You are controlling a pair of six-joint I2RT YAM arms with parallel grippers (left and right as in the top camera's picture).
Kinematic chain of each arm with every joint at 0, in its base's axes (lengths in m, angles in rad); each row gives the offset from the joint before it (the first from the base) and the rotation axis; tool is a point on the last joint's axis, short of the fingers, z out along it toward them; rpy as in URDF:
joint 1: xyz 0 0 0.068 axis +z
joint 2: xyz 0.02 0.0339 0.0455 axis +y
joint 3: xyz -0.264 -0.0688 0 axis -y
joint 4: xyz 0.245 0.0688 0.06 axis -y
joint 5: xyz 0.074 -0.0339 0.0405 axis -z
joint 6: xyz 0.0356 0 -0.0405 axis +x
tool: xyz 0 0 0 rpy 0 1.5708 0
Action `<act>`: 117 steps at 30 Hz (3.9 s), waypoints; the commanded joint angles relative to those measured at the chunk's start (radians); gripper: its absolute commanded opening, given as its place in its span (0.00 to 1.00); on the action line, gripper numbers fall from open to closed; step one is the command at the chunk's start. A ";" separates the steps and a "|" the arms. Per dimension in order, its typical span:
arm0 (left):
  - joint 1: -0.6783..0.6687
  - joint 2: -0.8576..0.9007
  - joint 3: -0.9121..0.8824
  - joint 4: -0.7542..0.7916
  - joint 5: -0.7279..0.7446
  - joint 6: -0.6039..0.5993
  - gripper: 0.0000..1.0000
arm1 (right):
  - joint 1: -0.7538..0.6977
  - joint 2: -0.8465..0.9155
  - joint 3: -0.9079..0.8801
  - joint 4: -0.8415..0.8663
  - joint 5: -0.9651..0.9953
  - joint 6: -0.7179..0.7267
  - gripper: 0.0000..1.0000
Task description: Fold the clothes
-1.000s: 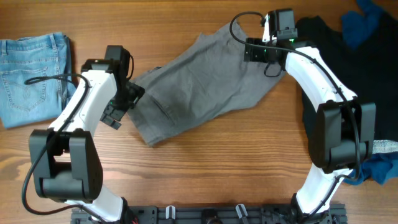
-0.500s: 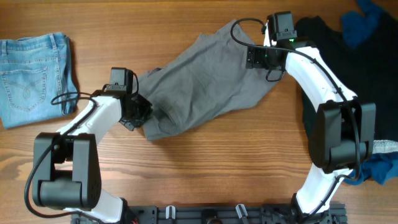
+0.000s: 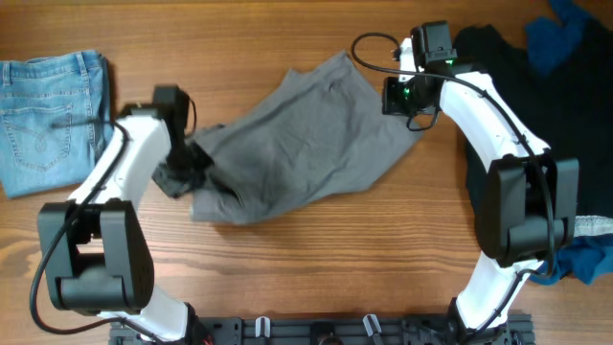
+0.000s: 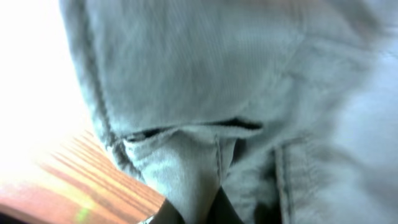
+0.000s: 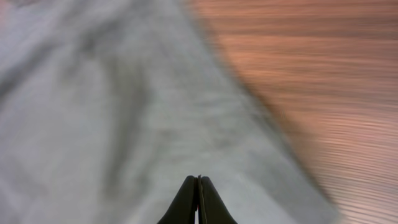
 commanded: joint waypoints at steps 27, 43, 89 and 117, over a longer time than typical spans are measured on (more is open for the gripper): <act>-0.090 -0.196 0.470 -0.037 0.518 0.143 0.04 | 0.558 0.013 -0.202 0.409 -0.215 0.192 0.06; -0.406 -0.056 0.465 0.006 0.293 0.142 0.04 | 0.051 -0.132 -0.201 -0.008 0.106 0.122 0.14; -0.407 0.223 0.494 0.153 0.349 0.300 0.89 | -0.089 -0.330 -0.401 -0.128 0.169 0.320 0.38; -0.420 0.209 0.495 0.137 -0.002 0.160 0.93 | -0.214 -0.256 -0.649 0.063 -0.362 0.018 0.70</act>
